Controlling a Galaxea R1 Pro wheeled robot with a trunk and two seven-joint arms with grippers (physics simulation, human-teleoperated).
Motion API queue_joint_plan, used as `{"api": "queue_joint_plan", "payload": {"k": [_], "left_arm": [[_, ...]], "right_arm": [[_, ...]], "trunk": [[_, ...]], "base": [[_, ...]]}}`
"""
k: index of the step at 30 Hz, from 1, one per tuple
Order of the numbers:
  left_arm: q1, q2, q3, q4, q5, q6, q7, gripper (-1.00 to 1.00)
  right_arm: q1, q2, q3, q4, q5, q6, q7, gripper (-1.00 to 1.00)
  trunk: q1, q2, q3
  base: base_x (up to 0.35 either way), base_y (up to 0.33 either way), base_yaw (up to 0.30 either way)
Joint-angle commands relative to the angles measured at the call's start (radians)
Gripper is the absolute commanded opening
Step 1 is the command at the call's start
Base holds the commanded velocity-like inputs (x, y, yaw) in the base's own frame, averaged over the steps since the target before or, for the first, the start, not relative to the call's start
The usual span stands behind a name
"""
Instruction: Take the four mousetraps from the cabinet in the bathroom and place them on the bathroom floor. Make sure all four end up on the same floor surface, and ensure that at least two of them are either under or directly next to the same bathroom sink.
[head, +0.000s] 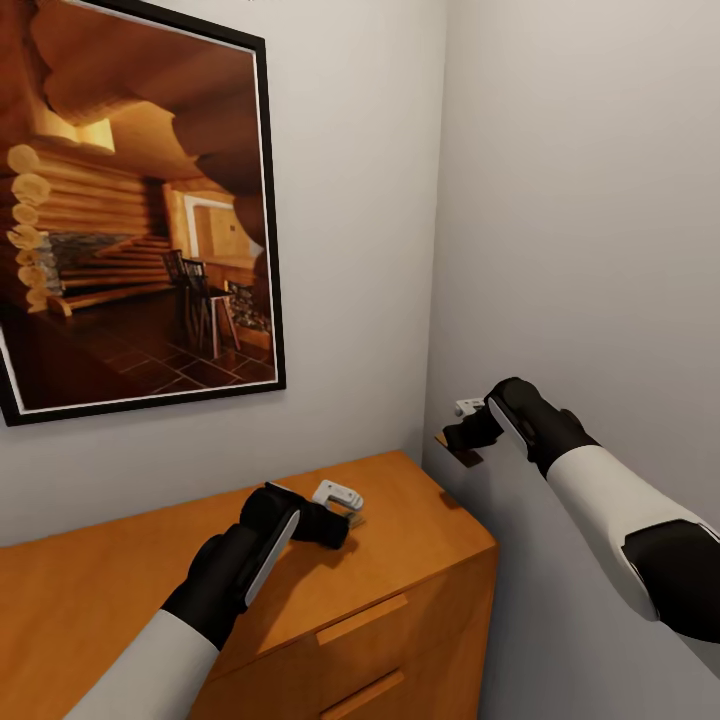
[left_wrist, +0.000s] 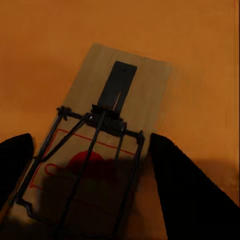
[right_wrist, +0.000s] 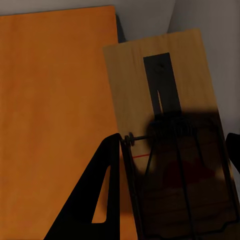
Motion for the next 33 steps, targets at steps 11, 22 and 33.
{"api": "queue_joint_plan", "payload": {"k": [11,22,33], "left_arm": [[-0.001,0.0,0.0,0.084,-0.014,0.004,0.001,-1.0],[-0.001,-0.004,-0.004,0.058,-0.016,0.01,0.002,-1.0],[-0.001,-0.004,-0.001,-0.098,-0.018,0.012,0.003,-1.0]], "right_arm": [[-0.001,-0.002,0.007,-0.001,-0.011,0.004,-0.003,-1.0],[-0.001,-0.002,0.007,-0.001,-0.011,0.004,-0.003,-1.0],[-0.001,-0.002,0.007,-0.001,-0.011,0.004,-0.003,-1.0]], "trunk": [[0.0,-0.001,-0.001],[0.0,-0.001,-0.001],[0.0,-0.001,-0.001]], "base": [[0.0,0.0,0.0],[0.0,0.0,0.0],[0.0,0.0,0.0]]}}
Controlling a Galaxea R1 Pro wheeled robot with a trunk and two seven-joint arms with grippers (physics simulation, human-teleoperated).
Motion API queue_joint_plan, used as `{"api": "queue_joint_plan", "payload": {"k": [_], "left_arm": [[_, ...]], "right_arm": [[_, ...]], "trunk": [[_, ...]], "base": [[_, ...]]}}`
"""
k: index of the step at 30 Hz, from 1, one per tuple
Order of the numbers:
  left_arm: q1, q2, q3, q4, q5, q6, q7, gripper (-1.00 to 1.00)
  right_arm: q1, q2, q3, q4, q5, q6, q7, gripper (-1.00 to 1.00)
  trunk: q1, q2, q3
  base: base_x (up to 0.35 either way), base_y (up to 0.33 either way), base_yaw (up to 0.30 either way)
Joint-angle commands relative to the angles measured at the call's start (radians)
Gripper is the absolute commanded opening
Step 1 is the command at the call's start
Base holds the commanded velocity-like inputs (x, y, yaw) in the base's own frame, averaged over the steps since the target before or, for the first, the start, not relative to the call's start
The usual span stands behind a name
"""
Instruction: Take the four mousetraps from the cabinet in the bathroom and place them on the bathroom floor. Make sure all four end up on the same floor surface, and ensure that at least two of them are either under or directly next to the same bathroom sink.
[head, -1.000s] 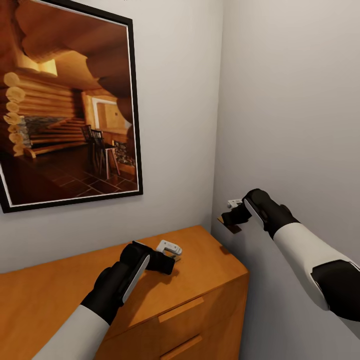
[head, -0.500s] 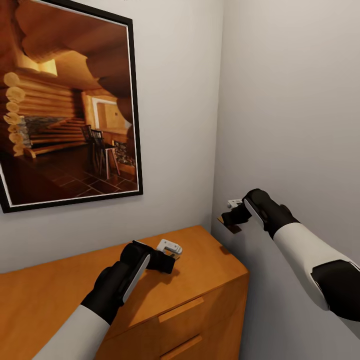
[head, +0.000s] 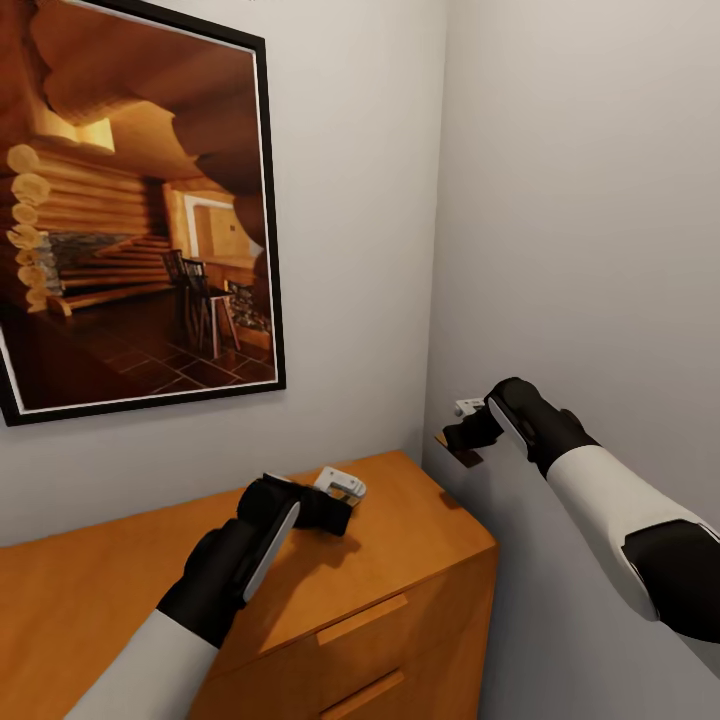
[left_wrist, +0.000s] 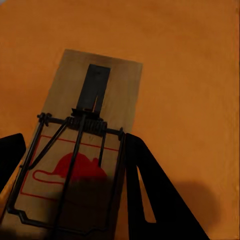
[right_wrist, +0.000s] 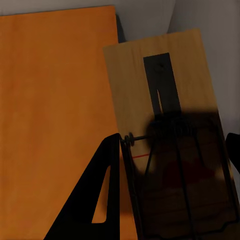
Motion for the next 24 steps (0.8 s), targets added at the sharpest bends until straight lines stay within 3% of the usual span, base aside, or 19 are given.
{"api": "queue_joint_plan", "payload": {"k": [1,7,10,14,24], "left_arm": [[-0.001,0.0,0.005,-0.013,-0.001,0.004,-0.002,-1.0],[-0.001,0.003,0.071,-0.053,-0.004,0.009,-0.001,-1.0],[-0.001,0.01,0.152,-0.065,-0.01,0.01,-0.001,-1.0],[-0.001,0.018,0.213,-0.071,-0.032,0.01,0.0,-1.0],[-0.001,0.025,0.26,-0.117,-0.063,0.011,0.0,-1.0]], "right_arm": [[-0.001,-0.002,0.007,-0.001,-0.011,0.004,-0.003,-1.0],[-0.001,-0.002,0.007,-0.001,-0.008,0.004,-0.003,-1.0],[-0.001,0.0,0.008,-0.003,-0.006,0.004,-0.004,-1.0],[-0.001,0.008,0.009,-0.005,-0.005,0.004,-0.005,-1.0],[-0.001,0.021,0.008,-0.062,-0.006,0.004,-0.008,-1.0]], "trunk": [[0.0,-0.001,-0.001],[0.0,-0.001,-0.001],[0.0,-0.001,-0.001],[0.0,-0.001,-0.001],[0.0,-0.001,-0.001]], "base": [[0.0,0.0,0.0],[0.0,0.0,0.0],[0.0,0.0,0.0],[0.0,0.0,0.0],[-0.016,0.0,0.0]]}}
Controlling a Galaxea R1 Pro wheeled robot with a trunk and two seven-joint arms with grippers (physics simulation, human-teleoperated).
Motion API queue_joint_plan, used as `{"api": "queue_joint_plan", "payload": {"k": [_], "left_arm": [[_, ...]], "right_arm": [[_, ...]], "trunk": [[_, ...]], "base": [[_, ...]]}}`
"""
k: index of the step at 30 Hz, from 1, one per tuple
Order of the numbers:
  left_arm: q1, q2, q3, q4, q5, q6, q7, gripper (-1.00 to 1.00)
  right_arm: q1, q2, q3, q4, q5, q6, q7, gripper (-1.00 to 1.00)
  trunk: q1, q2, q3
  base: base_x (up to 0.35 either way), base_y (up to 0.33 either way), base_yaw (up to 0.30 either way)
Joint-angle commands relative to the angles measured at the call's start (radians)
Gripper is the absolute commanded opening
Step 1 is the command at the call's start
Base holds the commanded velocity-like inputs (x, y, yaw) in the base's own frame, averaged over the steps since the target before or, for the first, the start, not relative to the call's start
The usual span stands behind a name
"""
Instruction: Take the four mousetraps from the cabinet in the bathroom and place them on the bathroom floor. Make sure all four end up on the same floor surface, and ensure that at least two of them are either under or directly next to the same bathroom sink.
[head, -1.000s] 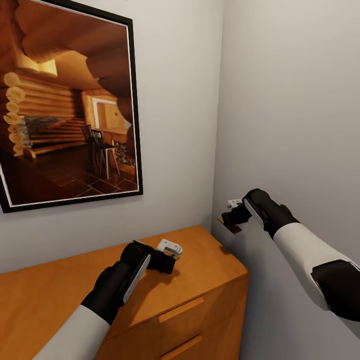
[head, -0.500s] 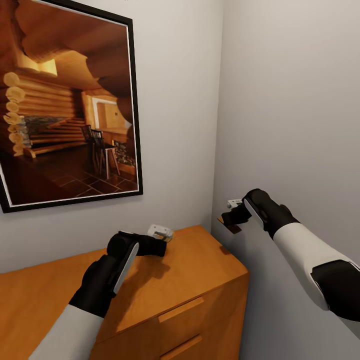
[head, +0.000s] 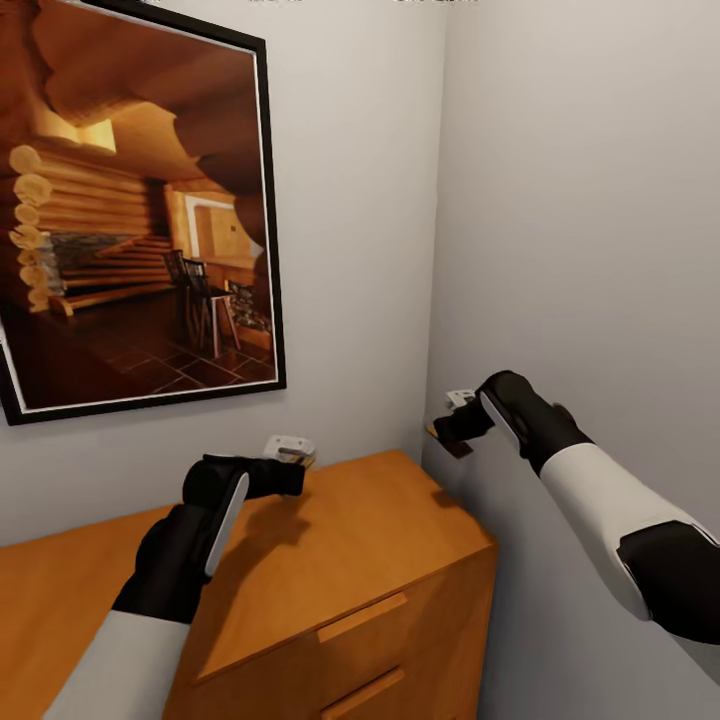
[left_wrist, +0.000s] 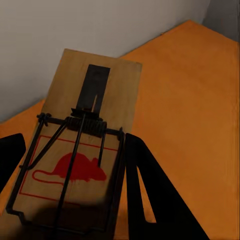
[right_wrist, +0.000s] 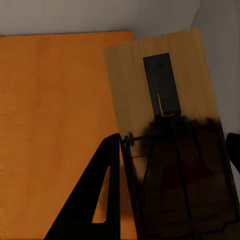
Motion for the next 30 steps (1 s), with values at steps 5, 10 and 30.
{"api": "queue_joint_plan", "payload": {"k": [5,10,30], "left_arm": [[-0.001,0.003,0.004,-0.038,-0.007,0.004,-0.005,-1.0],[-0.001,0.009,0.003,-0.044,-0.006,0.004,-0.005,-1.0],[-0.001,0.035,0.001,-0.043,-0.001,0.004,-0.005,-1.0]], "right_arm": [[-0.001,0.023,0.006,-0.045,-0.011,0.004,-0.004,-1.0],[-0.001,0.065,0.005,-0.052,-0.01,0.004,-0.005,-1.0],[0.004,0.172,-0.001,-0.039,-0.037,-0.246,-0.197,-1.0]], "trunk": [[0.0,-0.001,-0.001],[0.0,-0.001,-0.001],[0.0,-0.001,-0.001]], "base": [[-0.25,0.0,0.0],[-0.322,0.0,0.0],[-0.333,-0.038,0.0]]}}
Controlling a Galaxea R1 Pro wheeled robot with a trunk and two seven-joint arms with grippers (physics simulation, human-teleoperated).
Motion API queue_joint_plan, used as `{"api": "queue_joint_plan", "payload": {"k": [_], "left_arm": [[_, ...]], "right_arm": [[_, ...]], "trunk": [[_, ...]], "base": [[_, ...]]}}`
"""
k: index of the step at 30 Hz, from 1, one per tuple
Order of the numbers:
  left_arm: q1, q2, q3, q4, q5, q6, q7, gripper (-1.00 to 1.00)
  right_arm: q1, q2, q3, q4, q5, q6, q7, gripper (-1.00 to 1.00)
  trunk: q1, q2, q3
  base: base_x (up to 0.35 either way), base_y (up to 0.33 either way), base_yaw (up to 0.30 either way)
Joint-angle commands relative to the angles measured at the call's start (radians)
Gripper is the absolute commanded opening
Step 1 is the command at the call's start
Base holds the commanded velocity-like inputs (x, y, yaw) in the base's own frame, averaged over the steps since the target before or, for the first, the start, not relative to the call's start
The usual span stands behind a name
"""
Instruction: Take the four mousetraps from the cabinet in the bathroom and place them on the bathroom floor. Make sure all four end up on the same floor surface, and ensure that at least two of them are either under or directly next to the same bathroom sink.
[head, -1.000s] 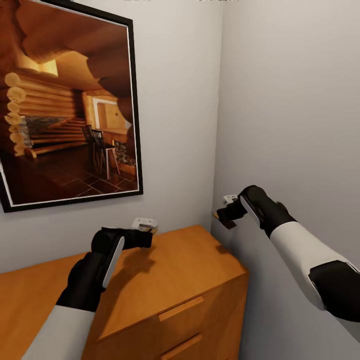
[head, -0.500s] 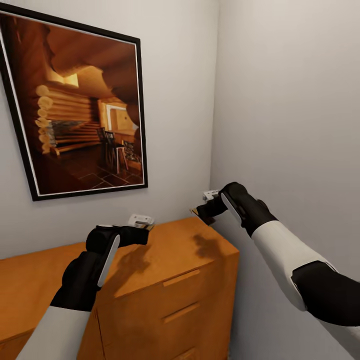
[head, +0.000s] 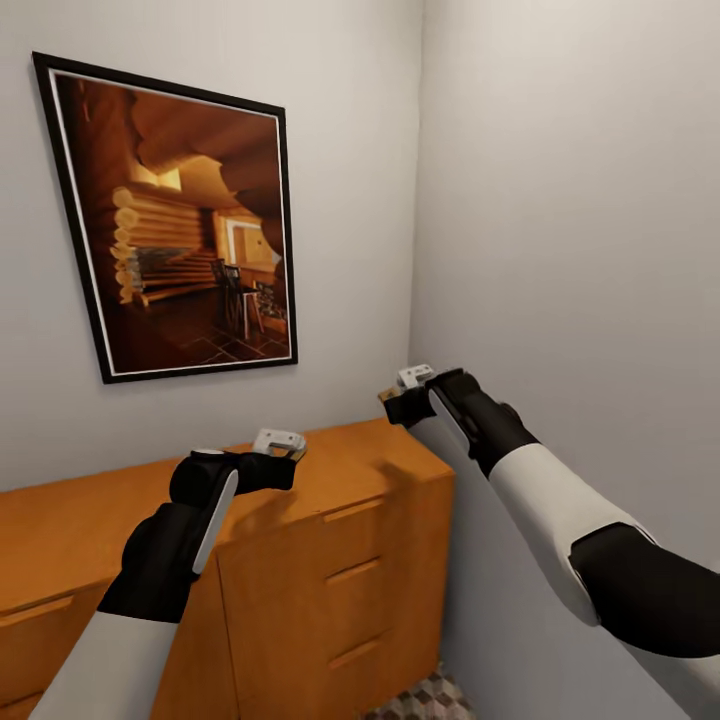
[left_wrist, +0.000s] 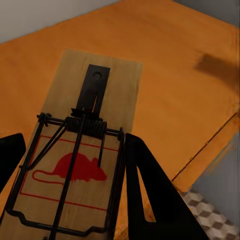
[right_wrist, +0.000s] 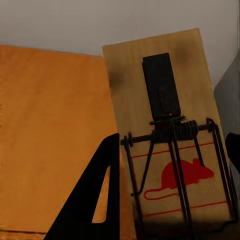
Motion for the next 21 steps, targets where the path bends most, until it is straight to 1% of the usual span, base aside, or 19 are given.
{"api": "queue_joint_plan", "payload": {"k": [1,5,8,21], "left_arm": [[-0.001,0.0,0.0,-0.001,-0.005,0.004,-0.005,-1.0],[-0.001,0.0,0.0,-0.001,-0.005,0.004,-0.005,-1.0],[-0.001,0.0,0.0,-0.001,-0.004,0.004,-0.005,-1.0],[-0.001,0.0,0.0,-0.001,-0.002,0.004,-0.005,-1.0]], "right_arm": [[0.004,-0.001,0.003,-0.001,-0.017,-0.003,-0.014,-1.0],[0.016,0.0,0.002,-0.001,-0.03,-0.012,-0.027,-1.0],[0.018,0.0,0.002,0.0,-0.033,-0.014,-0.029,-1.0],[0.02,0.0,0.002,0.002,-0.035,-0.014,-0.032,-1.0]], "trunk": [[-0.001,-0.001,-0.001],[-0.001,-0.001,-0.001],[-0.001,-0.001,-0.001],[-0.001,-0.001,-0.001]], "base": [[-0.334,-0.096,0.0],[-0.325,-0.104,0.0],[-0.212,-0.064,0.0],[-0.021,-0.006,0.0]]}}
